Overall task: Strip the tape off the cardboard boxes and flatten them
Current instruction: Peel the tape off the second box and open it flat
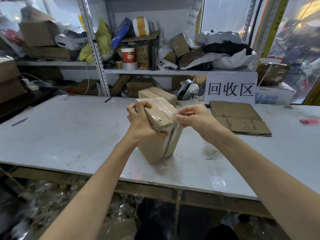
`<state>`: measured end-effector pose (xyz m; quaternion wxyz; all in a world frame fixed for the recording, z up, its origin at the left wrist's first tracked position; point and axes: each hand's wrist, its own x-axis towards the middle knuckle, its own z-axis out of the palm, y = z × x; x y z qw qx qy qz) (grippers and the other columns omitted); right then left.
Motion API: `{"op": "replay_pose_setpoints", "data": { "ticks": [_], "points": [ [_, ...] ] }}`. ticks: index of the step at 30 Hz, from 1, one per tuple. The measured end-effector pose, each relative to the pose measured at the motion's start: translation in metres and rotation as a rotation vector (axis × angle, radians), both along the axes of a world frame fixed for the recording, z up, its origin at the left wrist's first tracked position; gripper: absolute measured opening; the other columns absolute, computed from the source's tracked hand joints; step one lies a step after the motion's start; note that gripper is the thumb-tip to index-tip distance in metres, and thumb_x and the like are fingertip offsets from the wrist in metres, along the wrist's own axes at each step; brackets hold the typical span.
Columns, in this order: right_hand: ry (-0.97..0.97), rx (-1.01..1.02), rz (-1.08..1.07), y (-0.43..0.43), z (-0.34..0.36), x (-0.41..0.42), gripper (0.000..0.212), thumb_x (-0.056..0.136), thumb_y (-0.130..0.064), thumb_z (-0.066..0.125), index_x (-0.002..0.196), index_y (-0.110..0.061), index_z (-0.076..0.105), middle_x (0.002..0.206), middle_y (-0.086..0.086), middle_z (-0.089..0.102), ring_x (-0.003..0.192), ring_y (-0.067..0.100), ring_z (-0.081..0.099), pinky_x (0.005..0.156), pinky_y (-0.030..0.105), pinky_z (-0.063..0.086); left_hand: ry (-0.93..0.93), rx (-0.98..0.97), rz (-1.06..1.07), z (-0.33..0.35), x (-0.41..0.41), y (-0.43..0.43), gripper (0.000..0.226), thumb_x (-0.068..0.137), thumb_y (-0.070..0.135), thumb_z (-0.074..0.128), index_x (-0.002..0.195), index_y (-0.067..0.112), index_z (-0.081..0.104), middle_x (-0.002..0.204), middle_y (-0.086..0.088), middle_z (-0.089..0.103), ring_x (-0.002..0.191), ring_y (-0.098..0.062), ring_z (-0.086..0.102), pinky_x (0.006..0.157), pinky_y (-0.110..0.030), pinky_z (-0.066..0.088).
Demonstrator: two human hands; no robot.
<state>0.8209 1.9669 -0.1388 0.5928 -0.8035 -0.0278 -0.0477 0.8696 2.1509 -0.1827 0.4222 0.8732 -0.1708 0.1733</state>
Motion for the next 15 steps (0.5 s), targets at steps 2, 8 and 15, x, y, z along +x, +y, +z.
{"op": "replay_pose_setpoints", "data": {
  "ticks": [2, 8, 15],
  "points": [
    [-0.103, 0.036, -0.128, 0.006, -0.008, -0.001, 0.011, 0.081, -0.007, 0.073, 0.089, -0.01, 0.067, 0.086, 0.011, 0.07, 0.072, 0.013, 0.063, 0.06, 0.019, 0.054, 0.006, -0.019, 0.022, 0.0, 0.001, -0.002, 0.098, 0.037, 0.061, 0.076, 0.118, 0.028, 0.033, 0.127, 0.002, 0.018, 0.123, -0.024, 0.028, 0.106, -0.037, 0.041],
    [-0.22, -0.162, -0.285, 0.015, -0.02, 0.008, 0.038, 0.078, -0.023, 0.078, 0.112, -0.011, 0.068, 0.104, 0.004, 0.061, 0.087, 0.017, 0.063, 0.081, 0.028, 0.054, -0.019, -0.065, 0.114, 0.002, -0.001, 0.0, 0.104, 0.035, 0.077, 0.069, 0.123, 0.031, 0.038, 0.127, 0.004, 0.02, 0.12, -0.02, 0.028, 0.096, -0.027, 0.036],
    [-0.198, -0.03, -0.216, 0.021, -0.013, 0.013, 0.011, 0.079, -0.011, 0.075, 0.072, -0.014, 0.068, 0.069, -0.002, 0.064, 0.063, 0.007, 0.058, 0.059, 0.017, 0.047, 0.064, -0.05, 0.091, -0.007, -0.002, 0.004, 0.107, 0.045, 0.062, 0.083, 0.133, 0.034, 0.028, 0.129, 0.002, 0.021, 0.125, -0.024, 0.029, 0.101, -0.03, 0.03]
  ]
}}
